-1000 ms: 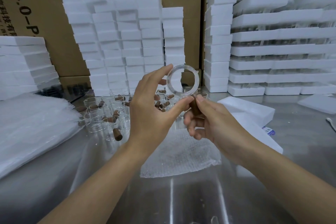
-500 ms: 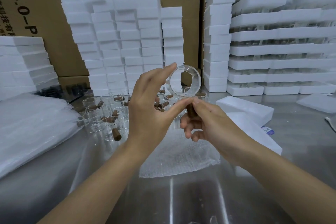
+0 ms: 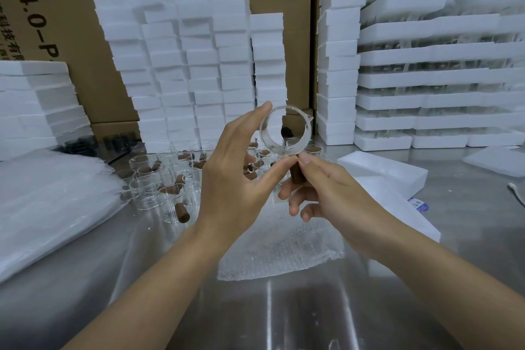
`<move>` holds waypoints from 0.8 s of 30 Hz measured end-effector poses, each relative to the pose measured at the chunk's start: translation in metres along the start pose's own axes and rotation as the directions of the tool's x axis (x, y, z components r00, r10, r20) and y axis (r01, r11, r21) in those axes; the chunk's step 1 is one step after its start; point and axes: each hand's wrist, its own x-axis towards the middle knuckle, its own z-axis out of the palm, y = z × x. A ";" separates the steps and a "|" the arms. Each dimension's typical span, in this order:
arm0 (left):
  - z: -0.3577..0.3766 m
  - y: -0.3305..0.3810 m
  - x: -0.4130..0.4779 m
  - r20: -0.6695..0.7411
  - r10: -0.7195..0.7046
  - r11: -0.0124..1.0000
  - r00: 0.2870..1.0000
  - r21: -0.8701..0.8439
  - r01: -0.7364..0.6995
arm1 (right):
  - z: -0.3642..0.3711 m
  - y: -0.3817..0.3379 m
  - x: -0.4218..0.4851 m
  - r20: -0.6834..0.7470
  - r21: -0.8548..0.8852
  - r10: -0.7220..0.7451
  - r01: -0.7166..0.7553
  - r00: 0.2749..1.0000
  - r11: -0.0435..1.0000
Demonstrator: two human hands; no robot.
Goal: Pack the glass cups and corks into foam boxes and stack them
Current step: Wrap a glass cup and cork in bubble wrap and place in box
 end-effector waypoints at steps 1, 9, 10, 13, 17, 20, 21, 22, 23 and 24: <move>0.001 -0.001 0.000 -0.003 -0.031 1.000 0.999 0.000 0.031 | -0.001 0.001 0.000 -0.018 -0.012 -0.013 0.012 1.000 1.000; 0.001 -0.015 -0.003 0.183 -0.170 0.979 0.968 0.140 0.145 | -0.011 0.002 0.005 -0.297 -0.188 -0.223 0.172 0.929 0.967; 0.002 -0.015 -0.004 0.213 -0.157 0.980 0.964 0.158 0.125 | -0.013 0.002 0.005 -0.312 -0.240 -0.259 0.188 0.914 0.952; 0.003 -0.012 -0.005 0.223 -0.160 0.979 0.961 0.160 0.126 | -0.015 0.002 0.004 -0.333 -0.303 -0.333 0.234 0.882 0.924; 0.003 -0.004 -0.004 0.179 -0.321 0.936 0.930 -0.089 0.341 | -0.011 -0.001 -0.001 -0.289 -0.257 -0.383 0.315 0.877 0.914; 0.004 0.003 -0.001 0.216 -0.395 0.857 0.893 -0.263 0.442 | -0.009 0.000 -0.003 -0.226 -0.341 -0.474 0.387 0.851 0.857; 0.005 0.005 0.000 0.234 -0.407 0.833 0.883 -0.303 0.464 | -0.009 0.002 -0.004 -0.205 -0.369 -0.495 0.402 0.844 0.838; 0.005 0.007 0.001 0.254 -0.420 0.803 0.872 -0.343 0.487 | -0.010 0.004 -0.004 -0.194 -0.392 -0.505 0.406 0.841 0.826; 0.007 0.007 0.001 0.278 -0.431 0.767 0.858 -0.389 0.511 | -0.010 0.005 -0.005 -0.188 -0.414 -0.512 0.405 0.839 0.815; 0.008 0.006 0.001 0.310 -0.436 0.725 0.845 -0.435 0.534 | -0.011 0.006 -0.004 -0.182 -0.434 -0.514 0.401 0.838 0.807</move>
